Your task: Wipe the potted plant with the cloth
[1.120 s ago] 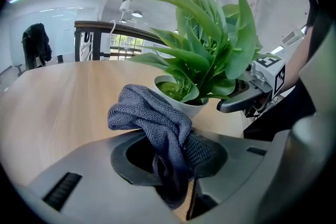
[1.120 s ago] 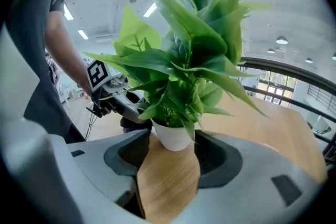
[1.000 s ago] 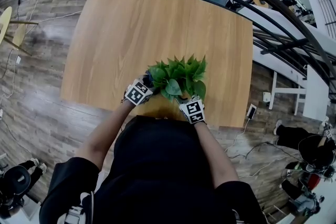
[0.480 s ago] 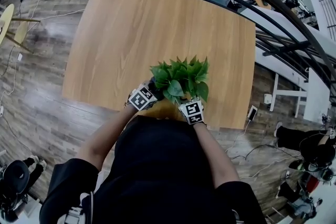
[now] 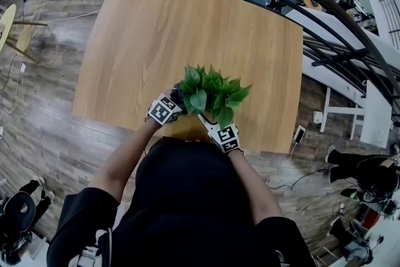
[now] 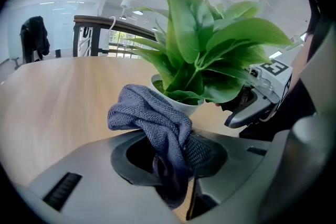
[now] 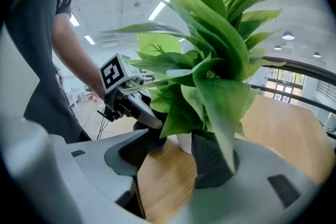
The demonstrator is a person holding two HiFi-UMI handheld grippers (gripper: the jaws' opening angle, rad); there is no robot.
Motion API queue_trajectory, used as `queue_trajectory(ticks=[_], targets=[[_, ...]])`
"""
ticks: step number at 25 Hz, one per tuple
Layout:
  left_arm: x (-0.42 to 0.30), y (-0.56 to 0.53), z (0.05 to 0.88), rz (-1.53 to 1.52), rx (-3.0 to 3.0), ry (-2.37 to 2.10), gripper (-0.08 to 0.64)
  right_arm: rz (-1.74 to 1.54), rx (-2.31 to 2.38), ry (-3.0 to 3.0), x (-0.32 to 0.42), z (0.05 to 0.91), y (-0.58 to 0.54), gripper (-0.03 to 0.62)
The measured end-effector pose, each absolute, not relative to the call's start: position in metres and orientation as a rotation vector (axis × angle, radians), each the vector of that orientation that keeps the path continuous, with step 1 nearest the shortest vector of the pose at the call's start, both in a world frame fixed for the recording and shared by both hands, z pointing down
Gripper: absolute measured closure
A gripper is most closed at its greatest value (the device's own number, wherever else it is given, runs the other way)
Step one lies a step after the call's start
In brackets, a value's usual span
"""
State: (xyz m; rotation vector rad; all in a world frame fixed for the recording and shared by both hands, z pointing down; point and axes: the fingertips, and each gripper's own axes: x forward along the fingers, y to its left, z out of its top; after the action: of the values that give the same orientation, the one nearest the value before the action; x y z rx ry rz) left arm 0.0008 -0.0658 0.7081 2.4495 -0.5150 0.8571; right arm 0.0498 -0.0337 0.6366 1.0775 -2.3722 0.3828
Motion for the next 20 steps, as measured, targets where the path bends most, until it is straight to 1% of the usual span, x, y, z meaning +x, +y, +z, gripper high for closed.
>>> queue_trajectory(ticks=[6, 10, 20], targets=[[-0.002, -0.076, 0.705, 0.850, 2.464, -0.568, 0.419, 0.397, 1.157, -2.302, 0.083, 0.661, -0.045, 0.333], [0.007, -0.076, 0.701, 0.866, 2.513, -0.551, 0.419, 0.340, 1.104, -2.329, 0.071, 0.654, -0.056, 0.333], [0.029, -0.036, 0.700, 0.857, 2.538, -0.464, 0.419, 0.314, 1.203, -2.280, 0.076, 0.644, -0.065, 0.333]])
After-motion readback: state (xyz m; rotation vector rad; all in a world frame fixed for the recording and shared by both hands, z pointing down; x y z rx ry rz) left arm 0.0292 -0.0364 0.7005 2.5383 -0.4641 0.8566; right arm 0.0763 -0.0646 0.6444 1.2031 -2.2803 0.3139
